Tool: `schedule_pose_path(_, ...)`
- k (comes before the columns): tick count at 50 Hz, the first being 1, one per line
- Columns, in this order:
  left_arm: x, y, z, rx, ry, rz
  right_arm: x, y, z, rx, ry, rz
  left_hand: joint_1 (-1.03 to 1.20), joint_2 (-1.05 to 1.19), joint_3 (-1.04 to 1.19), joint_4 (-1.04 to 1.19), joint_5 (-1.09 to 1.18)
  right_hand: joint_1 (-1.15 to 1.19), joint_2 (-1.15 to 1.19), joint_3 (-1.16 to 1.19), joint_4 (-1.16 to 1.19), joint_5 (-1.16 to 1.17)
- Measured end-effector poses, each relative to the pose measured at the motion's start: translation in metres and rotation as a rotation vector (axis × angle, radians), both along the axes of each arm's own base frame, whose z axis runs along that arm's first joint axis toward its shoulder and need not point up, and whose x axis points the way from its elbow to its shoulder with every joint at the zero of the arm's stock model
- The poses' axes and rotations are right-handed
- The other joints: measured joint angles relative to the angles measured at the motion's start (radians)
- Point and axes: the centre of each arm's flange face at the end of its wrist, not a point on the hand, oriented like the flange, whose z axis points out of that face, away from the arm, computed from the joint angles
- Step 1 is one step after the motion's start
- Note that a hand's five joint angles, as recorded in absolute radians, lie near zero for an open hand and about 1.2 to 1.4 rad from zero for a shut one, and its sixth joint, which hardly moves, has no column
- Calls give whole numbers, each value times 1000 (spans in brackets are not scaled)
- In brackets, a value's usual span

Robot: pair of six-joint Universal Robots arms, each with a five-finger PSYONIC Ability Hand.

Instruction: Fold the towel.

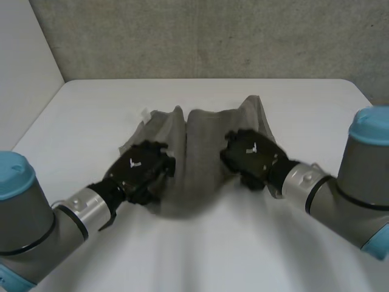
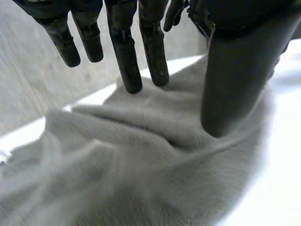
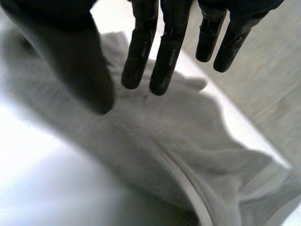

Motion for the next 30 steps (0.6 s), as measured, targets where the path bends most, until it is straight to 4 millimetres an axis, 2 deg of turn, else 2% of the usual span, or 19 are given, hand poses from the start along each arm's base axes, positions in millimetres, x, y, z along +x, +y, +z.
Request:
schedule_pose_path(3,0,-2,-3,25,-14,3,-2,3,-9,43,19,-7,-50,-49,0,0,-61,-278,-273,0,0,-307)
schedule_pose_path(6,0,-8,1,17,-9,14,-3,5,-8,71,5,-25,-52,-50,0,0,-68,-509,-508,0,0,-593)
schedule_pose_path(8,-1,-11,5,6,-5,22,-4,6,-6,86,-10,-39,-52,-52,0,0,-69,-607,-607,0,0,-677)
schedule_pose_path(13,-2,-18,17,-34,10,39,-9,11,3,135,-75,-95,-63,-63,0,0,-79,-654,-641,0,0,-681)
schedule_pose_path(21,-8,-16,20,-56,11,22,-21,20,6,174,-135,-171,-63,-67,0,0,-85,-655,-641,0,0,-681)
schedule_pose_path(30,-20,-33,13,-84,-28,-44,-49,8,3,144,-153,-272,-89,-92,0,0,-107,-655,-641,0,0,-681)
